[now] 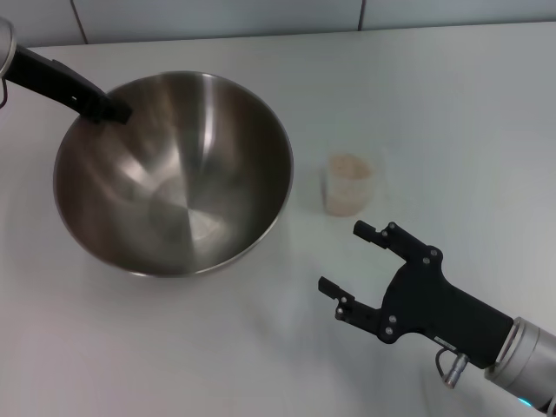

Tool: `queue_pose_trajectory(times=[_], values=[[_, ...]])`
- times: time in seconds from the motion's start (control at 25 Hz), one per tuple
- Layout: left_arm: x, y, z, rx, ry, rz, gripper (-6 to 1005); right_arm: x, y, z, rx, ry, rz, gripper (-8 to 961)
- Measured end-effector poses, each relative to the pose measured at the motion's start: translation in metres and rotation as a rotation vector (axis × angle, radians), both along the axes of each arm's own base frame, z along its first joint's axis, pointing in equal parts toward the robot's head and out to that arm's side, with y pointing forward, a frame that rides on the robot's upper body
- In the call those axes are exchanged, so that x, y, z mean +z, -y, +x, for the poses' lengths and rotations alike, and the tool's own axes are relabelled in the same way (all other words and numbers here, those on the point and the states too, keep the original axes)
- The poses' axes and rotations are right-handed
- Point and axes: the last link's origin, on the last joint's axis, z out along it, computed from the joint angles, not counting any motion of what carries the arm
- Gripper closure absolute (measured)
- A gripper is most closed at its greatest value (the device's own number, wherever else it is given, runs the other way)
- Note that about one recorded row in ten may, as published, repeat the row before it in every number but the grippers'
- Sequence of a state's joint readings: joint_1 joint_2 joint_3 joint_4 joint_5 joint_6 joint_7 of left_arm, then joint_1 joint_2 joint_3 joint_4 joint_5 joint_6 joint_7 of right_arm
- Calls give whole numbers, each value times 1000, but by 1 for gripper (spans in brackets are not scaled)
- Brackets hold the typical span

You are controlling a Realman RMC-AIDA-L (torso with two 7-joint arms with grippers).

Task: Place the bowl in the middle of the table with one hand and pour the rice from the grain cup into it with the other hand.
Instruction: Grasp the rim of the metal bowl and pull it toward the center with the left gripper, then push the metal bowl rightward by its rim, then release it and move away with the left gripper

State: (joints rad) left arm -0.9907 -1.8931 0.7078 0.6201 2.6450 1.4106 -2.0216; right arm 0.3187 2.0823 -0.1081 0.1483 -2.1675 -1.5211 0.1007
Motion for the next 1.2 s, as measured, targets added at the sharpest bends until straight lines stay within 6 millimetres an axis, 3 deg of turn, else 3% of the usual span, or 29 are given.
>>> queue_pose_trajectory(times=[0.32,0.64,1.2], values=[[-6,2,2,-12,7,-22,975,0,-2,0,-6,0,-2,171],[-28,7,12,-42,22,-65,971,-2,-3,-1,0,8,-6,171],[-40,14,8,-46,31,-89,962,-2,-2,-1,1,11,-8,171]])
